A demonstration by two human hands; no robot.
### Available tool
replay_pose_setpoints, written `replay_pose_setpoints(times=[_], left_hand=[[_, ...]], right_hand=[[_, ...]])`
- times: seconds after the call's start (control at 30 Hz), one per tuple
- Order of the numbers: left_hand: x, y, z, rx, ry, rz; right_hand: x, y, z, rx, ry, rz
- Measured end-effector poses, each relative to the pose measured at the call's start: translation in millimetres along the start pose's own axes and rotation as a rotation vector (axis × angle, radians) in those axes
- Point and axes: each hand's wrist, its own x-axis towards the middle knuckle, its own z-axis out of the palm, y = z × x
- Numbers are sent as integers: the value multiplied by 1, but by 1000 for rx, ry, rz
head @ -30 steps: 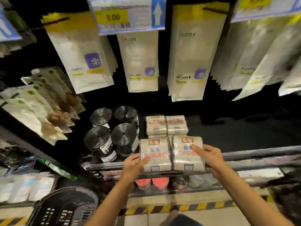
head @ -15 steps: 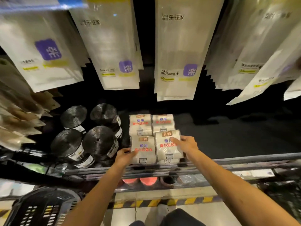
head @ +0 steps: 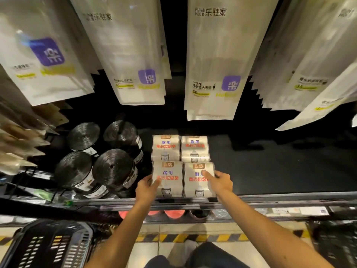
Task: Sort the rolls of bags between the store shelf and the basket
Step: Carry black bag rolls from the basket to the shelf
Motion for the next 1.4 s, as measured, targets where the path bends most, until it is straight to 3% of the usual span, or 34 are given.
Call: replay_pose_setpoints(times=[0.2,0.4,0.57,0.73,1.07,1.17,1.4], left_hand=[[-3,0,7,155,22,17],[-1,6,0,362,-34,84],[-4,9,-11,544,-33,349],[-20,3,-26,684,-94,469],[-61,-25,-42,967,-349,791],[-78,-39,-40,1053,-491,858],[-129,-61,-17,1163,-750,1024]], right_hand=[[-3,-3,9,-93,116,-4],[-10,-5,19,-135,121,-50],[-14,-5,13,-242,14,-108],[-37,9,0,-320,-35,-163],[-138,66,-9,-381,65,-208],[-173,93,-7,-438,124,-225],[-242,158,-17,-442,264,-121]])
